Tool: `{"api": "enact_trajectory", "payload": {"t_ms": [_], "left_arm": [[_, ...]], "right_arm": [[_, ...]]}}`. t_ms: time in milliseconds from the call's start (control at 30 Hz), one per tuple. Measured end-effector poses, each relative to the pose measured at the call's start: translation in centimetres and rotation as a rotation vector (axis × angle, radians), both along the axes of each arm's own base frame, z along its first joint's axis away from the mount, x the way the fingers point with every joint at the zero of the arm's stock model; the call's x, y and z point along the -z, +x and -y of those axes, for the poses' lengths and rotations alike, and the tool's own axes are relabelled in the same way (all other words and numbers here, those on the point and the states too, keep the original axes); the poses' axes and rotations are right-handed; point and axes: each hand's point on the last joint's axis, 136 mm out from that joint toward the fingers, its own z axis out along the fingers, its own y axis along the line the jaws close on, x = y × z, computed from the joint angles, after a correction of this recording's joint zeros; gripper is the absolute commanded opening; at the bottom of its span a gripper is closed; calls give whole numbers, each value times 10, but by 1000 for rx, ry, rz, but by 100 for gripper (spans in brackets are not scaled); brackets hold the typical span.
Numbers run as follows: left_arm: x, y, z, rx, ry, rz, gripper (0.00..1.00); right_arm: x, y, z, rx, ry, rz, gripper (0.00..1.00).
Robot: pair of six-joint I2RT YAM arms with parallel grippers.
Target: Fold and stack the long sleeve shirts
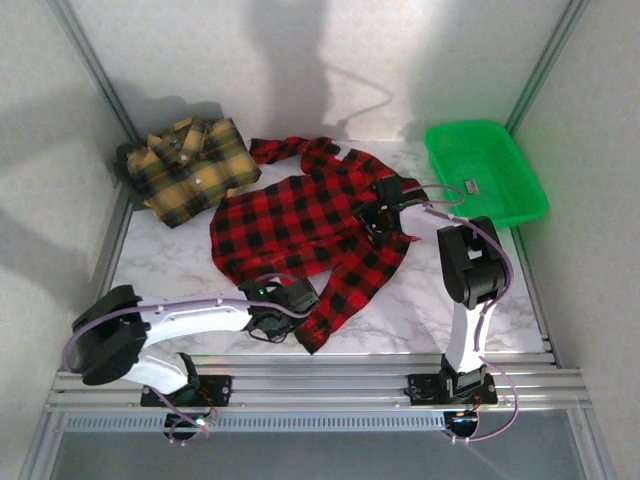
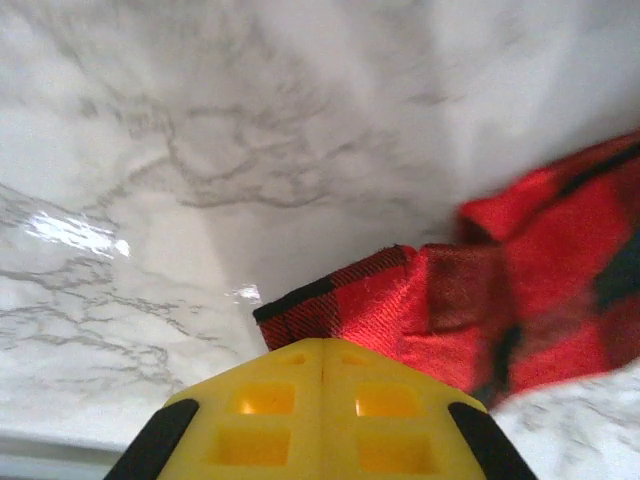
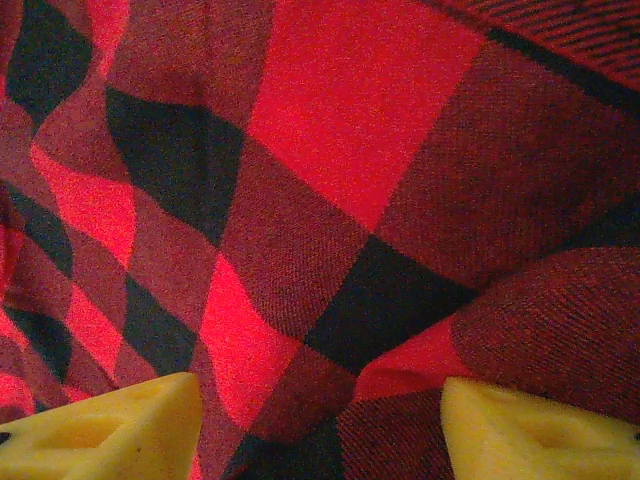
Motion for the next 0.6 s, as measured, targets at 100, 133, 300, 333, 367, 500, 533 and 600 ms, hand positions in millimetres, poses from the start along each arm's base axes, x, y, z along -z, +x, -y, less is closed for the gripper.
{"api": "enact_trajectory", "payload": {"t_ms": [100,133,300,333,367,500,533,600], "left_arm": [[-42,17,6,27,11,86,0],[-55,22,8,36,11,114,0],[-92,31,4,80,53,187,0],[-99,33,2,86,62,199,0],[-105,34,1,91,65,209,0],[-152,42,6,94,-8,304,0],[-166,43,7,93,-36,331,0],[-190,46,9,94,-85,383,0]], "right_arm": [[-8,-8,3,-40,-9,-7,75],[-12,-10,4,-55,-17,-6,76],[-61,-8,22,-111,-56,77,80],[-77,-5,28,-123,-69,112,80],[-90,-4,34,-133,-85,141,81],[-144,-6,77,-149,-160,247,80],[-151,-11,92,-141,-177,252,80],[-152,-22,118,-124,-196,249,79]]}}
